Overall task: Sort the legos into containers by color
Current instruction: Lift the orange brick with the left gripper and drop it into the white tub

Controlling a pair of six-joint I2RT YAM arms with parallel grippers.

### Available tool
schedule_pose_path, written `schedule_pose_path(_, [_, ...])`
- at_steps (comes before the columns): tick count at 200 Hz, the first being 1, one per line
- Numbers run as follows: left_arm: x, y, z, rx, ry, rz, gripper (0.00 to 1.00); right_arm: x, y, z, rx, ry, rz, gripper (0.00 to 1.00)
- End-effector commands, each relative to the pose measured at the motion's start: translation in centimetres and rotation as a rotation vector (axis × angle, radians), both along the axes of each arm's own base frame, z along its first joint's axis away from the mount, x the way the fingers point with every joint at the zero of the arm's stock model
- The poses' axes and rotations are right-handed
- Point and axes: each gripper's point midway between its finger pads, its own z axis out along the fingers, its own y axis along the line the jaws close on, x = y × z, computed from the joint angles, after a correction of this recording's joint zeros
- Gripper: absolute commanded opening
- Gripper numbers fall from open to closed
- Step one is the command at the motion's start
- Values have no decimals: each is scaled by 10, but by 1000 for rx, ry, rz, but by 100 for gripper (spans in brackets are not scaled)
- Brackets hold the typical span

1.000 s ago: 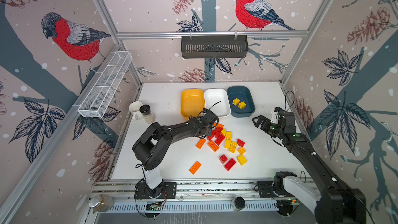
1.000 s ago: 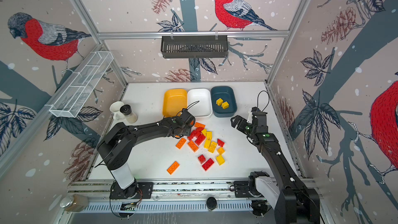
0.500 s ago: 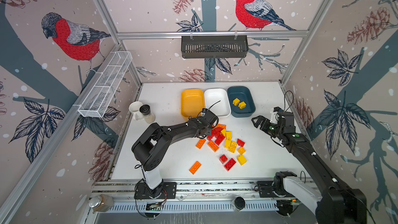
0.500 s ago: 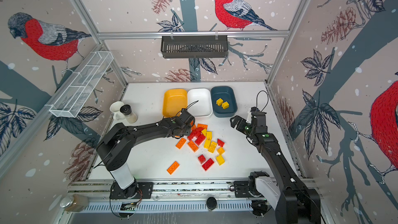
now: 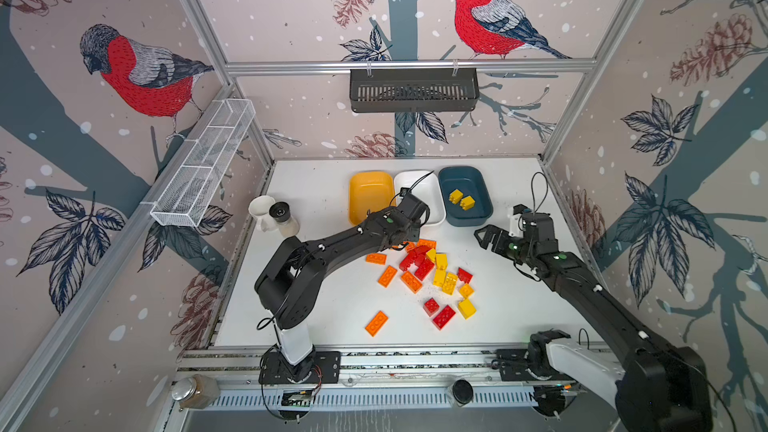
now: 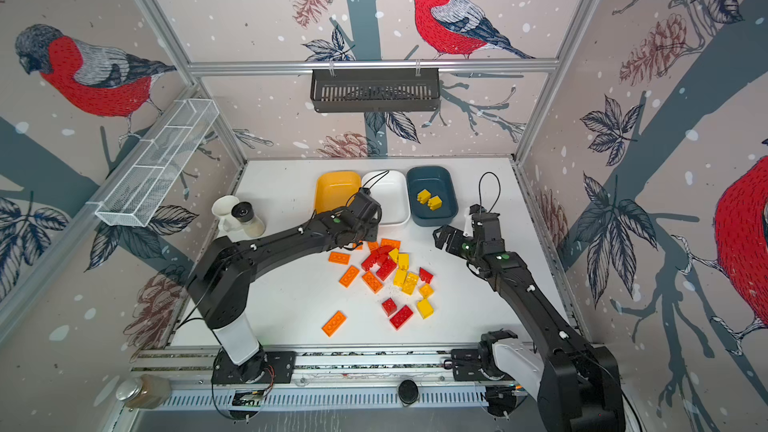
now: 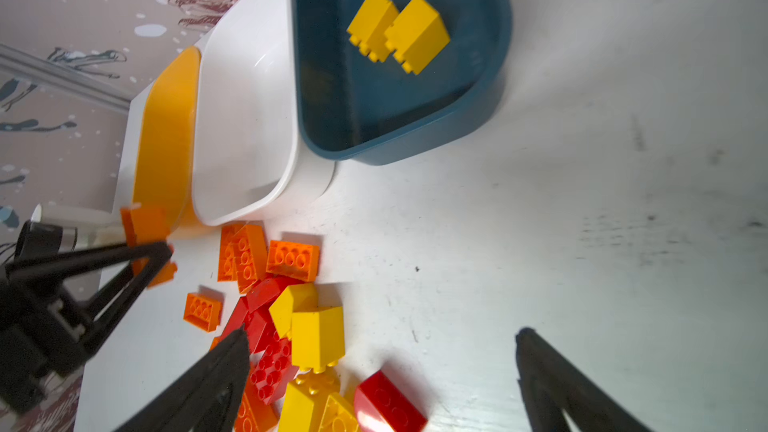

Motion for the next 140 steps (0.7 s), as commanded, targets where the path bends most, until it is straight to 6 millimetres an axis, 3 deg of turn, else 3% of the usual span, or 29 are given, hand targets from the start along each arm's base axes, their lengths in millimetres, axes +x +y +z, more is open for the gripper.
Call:
schedule_pose_path(1, [31, -11, 8, 10, -67, -7, 29, 9, 10, 2, -45, -39, 1, 100])
schedule_pose_path(42, [82, -22, 2, 28, -98, 36, 29, 16, 40, 1, -35, -47, 34, 99])
schedule_pose_path(65, [94, -28, -1, 31, -86, 40, 40, 17, 53, -1, -44, -58, 60, 99])
schedule_pose_path(97, [83, -33, 12, -25, -82, 5, 68, 12, 87, 4, -66, -107, 189, 100])
schedule_pose_path(107, [77, -32, 18, -52, -84, -4, 74, 10, 99, -5, -99, -91, 228, 100])
schedule_pose_path(140, [50, -14, 28, -86, -69, 9, 80, 13, 125, -12, -185, -102, 260, 100])
